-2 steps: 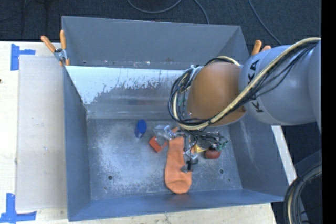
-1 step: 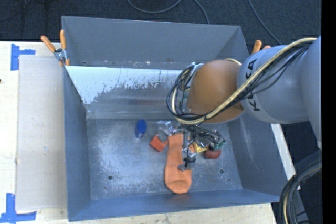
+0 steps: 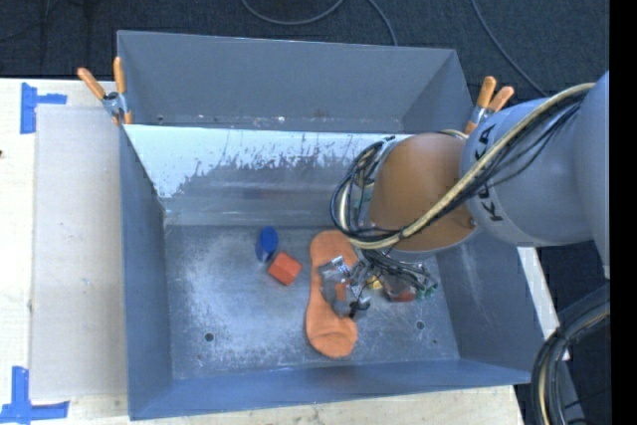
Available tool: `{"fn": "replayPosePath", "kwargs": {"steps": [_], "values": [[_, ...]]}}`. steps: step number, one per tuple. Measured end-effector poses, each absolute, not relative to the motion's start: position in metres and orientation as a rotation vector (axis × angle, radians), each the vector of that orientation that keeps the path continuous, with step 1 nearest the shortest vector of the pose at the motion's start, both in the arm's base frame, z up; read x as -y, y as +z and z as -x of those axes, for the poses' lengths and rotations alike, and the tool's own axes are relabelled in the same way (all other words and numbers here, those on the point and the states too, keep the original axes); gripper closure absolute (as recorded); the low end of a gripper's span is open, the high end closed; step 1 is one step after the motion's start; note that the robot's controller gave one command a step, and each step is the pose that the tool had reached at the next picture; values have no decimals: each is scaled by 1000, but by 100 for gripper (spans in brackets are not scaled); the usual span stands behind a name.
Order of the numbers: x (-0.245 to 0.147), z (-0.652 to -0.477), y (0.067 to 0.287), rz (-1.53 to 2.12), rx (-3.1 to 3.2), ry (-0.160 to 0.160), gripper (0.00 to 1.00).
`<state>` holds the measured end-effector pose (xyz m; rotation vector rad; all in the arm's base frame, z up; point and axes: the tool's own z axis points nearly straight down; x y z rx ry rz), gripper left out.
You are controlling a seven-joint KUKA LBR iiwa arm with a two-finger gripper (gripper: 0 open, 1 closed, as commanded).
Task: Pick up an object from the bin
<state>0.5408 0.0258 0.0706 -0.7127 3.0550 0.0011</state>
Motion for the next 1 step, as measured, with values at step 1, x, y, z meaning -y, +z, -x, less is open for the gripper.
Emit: {"fn": "replayPosePath", "kwargs": {"steps": [1], "values": [[-26, -541, 70, 711, -3056, 2, 0]]}}
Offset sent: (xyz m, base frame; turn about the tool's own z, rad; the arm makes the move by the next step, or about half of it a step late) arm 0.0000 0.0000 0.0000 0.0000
